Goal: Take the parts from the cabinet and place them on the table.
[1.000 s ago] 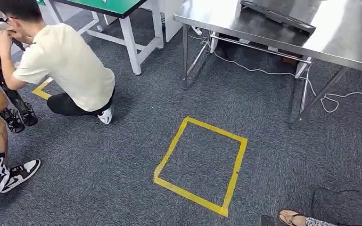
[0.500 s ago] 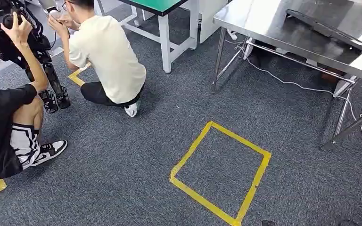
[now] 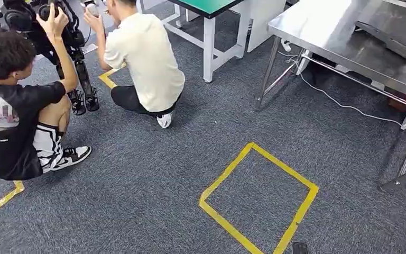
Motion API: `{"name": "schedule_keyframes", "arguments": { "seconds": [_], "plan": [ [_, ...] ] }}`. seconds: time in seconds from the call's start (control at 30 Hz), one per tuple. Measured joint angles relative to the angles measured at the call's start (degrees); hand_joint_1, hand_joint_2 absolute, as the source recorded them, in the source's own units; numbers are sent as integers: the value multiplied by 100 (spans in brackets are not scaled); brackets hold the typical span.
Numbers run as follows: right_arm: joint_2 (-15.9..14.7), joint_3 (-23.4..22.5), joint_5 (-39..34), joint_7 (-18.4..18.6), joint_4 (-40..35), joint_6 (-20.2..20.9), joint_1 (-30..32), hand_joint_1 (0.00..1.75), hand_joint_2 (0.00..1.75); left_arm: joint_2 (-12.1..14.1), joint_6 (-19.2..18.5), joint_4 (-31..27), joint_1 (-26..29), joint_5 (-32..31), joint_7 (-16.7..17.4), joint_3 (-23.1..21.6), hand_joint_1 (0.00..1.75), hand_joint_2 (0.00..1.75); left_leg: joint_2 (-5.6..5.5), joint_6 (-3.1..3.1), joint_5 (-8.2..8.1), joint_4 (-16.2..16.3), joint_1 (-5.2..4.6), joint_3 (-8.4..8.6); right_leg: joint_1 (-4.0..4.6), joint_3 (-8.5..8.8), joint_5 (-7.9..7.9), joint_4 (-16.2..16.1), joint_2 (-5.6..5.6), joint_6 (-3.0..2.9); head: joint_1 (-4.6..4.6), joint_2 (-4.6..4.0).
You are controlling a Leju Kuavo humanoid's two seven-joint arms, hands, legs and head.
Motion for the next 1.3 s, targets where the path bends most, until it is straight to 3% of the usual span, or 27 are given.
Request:
{"name": "schedule_keyframes", "arguments": {
  "seconds": [0.07,0.13,0.17,0.23,0.27,0.33,0.37,0.4,0.43,0.47,0.53,0.57,0.6,0.67,0.73,0.77,0.8,0.87,0.9,0.93,0.97,1.07,1.1,1.17,1.2,1.27,1.3],
  "plan": [
    [11,33,77,48,0,-26,-68,0,0,-2,94,0,0,-4,245,39,0,0,-151,86,32,-81,-30,28,32,63,-11,-50,-122,77,0,0],
    [7,88,184,120,0,-33,-134,0,0,-33,138,0,-5,70,319,81,0,0,-254,178,115,-193,17,102,-6,-129,-234,341,356,52,25,0],
    [20,118,238,179,0,-33,-154,0,0,-33,159,0,-13,70,345,96,0,0,-314,192,122,-194,6,88,-21,-349,-434,779,472,9,39,0],
    [46,186,319,275,2,-33,-168,0,0,-33,205,0,-20,70,393,114,0,0,-494,198,120,-193,-5,76,-30,-899,-781,1781,537,-16,51,0],
    [59,216,334,293,4,-33,-179,0,0,-33,207,0,-18,68,404,122,0,0,-586,198,120,-192,-7,79,-28,-1049,-777,1985,546,23,48,0],
    [70,251,337,312,4,-33,-215,0,0,-35,210,0,-18,70,428,159,0,0,-757,196,120,-186,-14,95,-28,-887,-423,1461,565,133,51,0],
    [72,262,343,312,4,-33,-237,0,0,-35,210,0,-18,70,428,170,0,0,-839,190,119,-183,-17,109,-29,-641,-150,882,612,173,48,0],
    [72,278,345,312,4,-33,-262,0,0,-37,210,0,-18,70,430,179,0,0,-907,180,119,-177,-16,113,-47,-398,73,322,768,180,51,0],
    [74,286,345,310,4,-33,-271,0,0,-37,210,0,-19,68,430,181,0,0,-950,154,116,-159,-36,99,-49,-333,152,70,926,163,55,0],
    [81,288,347,312,4,-33,-288,0,0,-37,210,0,-20,68,432,184,0,0,-1022,98,77,-131,-65,81,-41,-332,198,44,889,60,44,0],
    [98,302,350,317,4,-33,-317,0,0,-37,210,0,2,70,434,195,0,0,-1097,46,82,-137,-49,52,-3,-315,192,61,817,-21,46,0],
    [123,317,341,317,4,-33,-334,0,0,-37,212,0,15,68,434,203,0,0,-1132,20,90,-124,-35,33,-47,-266,220,49,760,-64,42,2],
    [142,336,350,317,2,-33,-345,0,0,-35,216,0,17,68,437,205,0,0,-992,-1,46,-37,-15,14,-117,-240,248,28,701,-99,47,2],
    [160,365,451,409,4,-70,-337,0,0,-37,245,0,7,66,434,205,0,0,-492,-82,-345,581,-3,-255,-78,-202,228,24,593,-196,-15,0],
    [203,450,623,632,11,-140,-322,0,0,-35,271,0,-7,63,395,205,0,0,-387,-135,-749,1532,48,-753,-40,-192,204,27,459,-232,-4,0],
    [232,496,710,779,22,-179,-321,0,0,-35,271,0,-6,63,356,205,0,0,-371,-156,-790,1787,65,-904,-33,-190,186,28,399,-223,-6,0],
    [258,540,774,910,31,-219,-318,0,0,-35,271,0,-6,68,314,205,0,0,-364,-167,-699,1747,81,-911,-30,-181,176,28,340,-228,-4,0],
    [334,638,898,1220,57,-308,-288,0,0,-18,264,0,-7,83,221,208,0,0,-302,-150,-213,892,90,-484,-29,-133,133,27,229,-200,-8,0],
    [356,678,948,1359,70,-350,-261,0,0,-13,253,0,-10,90,187,208,0,0,-168,-116,6,345,82,-179,-25,-97,107,26,186,-172,-11,0],
    [365,708,977,1480,83,-394,-224,0,0,-11,249,0,-22,92,161,208,0,0,63,-60,39,-22,37,3,-8,-68,78,23,129,-141,-8,0],
    [367,728,1003,1574,94,-424,-187,0,0,-9,227,0,-34,92,150,208,0,0,3,-39,47,-19,9,20,61,-73,49,24,80,-95,9,0],
    [350,780,1029,1823,116,-439,-80,0,0,-9,218,0,-33,50,161,205,0,0,-172,63,29,-33,-47,-22,26,-13,24,-20,-83,-11,5,0],
    [348,789,1036,1905,116,-433,-43,0,0,-9,218,0,-32,5,190,203,0,0,-260,119,100,-176,27,86,90,-33,-25,2,-89,26,3,2],
    [310,815,1162,2093,159,-450,59,0,0,-33,216,0,-26,-59,214,199,0,0,-323,190,144,-245,15,150,19,-232,-293,521,377,-24,18,0],
    [297,842,1268,2212,179,-468,122,0,0,-33,203,0,-27,-74,238,194,0,0,-403,198,138,-247,10,138,3,-475,-487,977,486,-55,55,0],
    [275,940,1401,2409,225,-466,251,0,0,-39,205,0,-25,-109,273,188,0,0,-581,204,133,-242,1,123,-28,-968,-754,1824,547,-33,55,0],
    [273,960,1412,2444,238,-466,306,0,0,-39,205,0,-17,-116,279,188,0,0,-658,203,133,-242,1,124,-32,-1025,-696,1853,550,15,57,0]
  ]
}}
